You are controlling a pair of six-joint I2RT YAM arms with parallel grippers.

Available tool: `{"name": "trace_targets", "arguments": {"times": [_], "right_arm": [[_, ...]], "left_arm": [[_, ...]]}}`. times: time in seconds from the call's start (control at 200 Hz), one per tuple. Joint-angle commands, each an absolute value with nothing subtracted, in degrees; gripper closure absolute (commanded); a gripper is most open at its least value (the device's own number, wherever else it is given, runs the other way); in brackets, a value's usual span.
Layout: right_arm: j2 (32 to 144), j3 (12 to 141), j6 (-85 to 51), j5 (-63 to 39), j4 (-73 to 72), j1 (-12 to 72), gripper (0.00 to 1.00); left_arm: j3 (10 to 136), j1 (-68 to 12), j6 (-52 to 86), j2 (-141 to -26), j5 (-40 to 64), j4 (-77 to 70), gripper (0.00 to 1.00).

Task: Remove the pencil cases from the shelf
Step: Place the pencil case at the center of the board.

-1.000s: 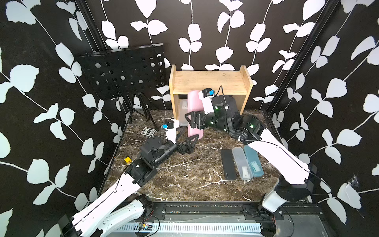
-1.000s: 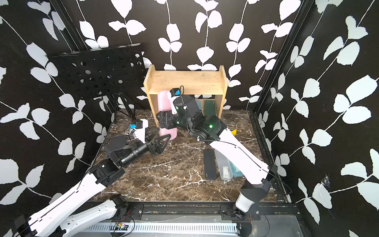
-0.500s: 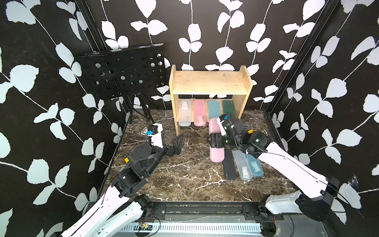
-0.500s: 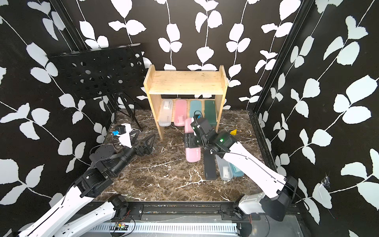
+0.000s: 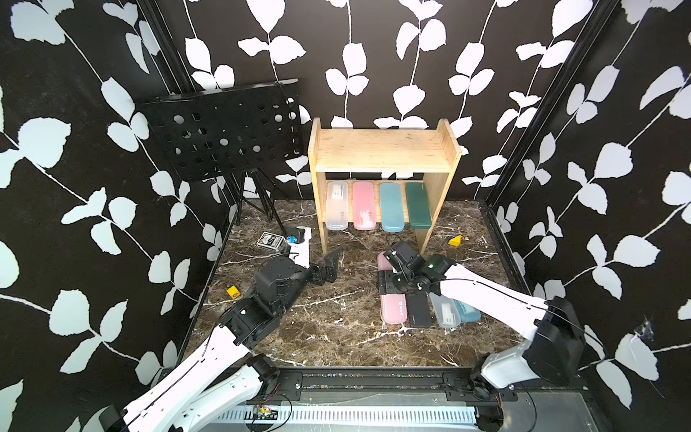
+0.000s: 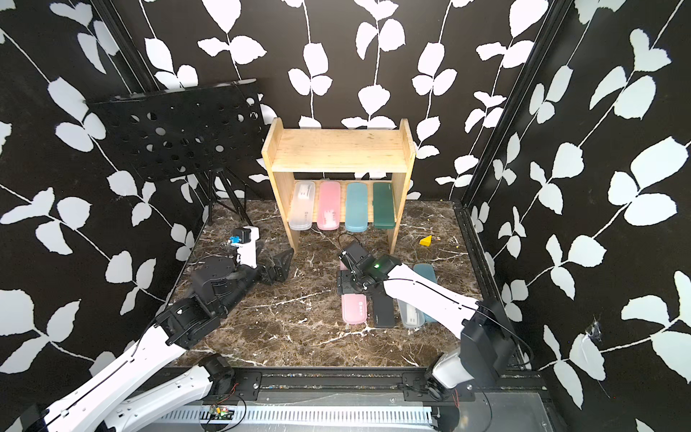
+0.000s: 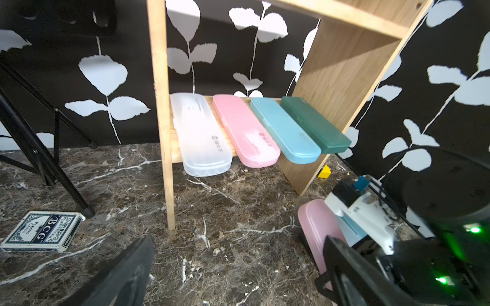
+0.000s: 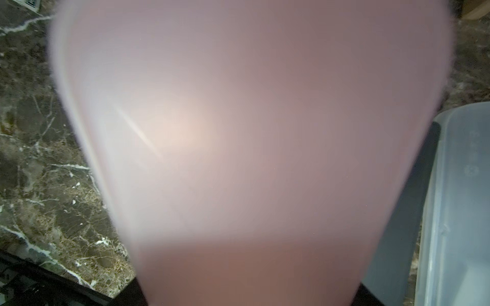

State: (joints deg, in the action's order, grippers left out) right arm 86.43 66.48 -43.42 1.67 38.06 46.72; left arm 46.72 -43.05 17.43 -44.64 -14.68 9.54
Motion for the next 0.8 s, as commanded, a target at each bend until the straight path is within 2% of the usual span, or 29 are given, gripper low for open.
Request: {"name": "trace_targets", "arguments": {"times": [0.0,0.485,0.795], "right_arm": [[89.1,66.2,-45.1,2.9,36.2,46.8,0.32],[97.9,62.6,-42.8,4.2,35.3,45.8,0.3],[98.1,61.6,-42.0,6.8,36.7,45.1,0.29]], "left_arm": [[46.6,-43.0,16.7,-44.8,-13.9,8.2,0.01],[45.3,-42.2,16.5,-45.4,-13.0,7.5,0.01],[45.1,-41.4,16.5,-46.1,-12.3,7.3,0.01]]}}
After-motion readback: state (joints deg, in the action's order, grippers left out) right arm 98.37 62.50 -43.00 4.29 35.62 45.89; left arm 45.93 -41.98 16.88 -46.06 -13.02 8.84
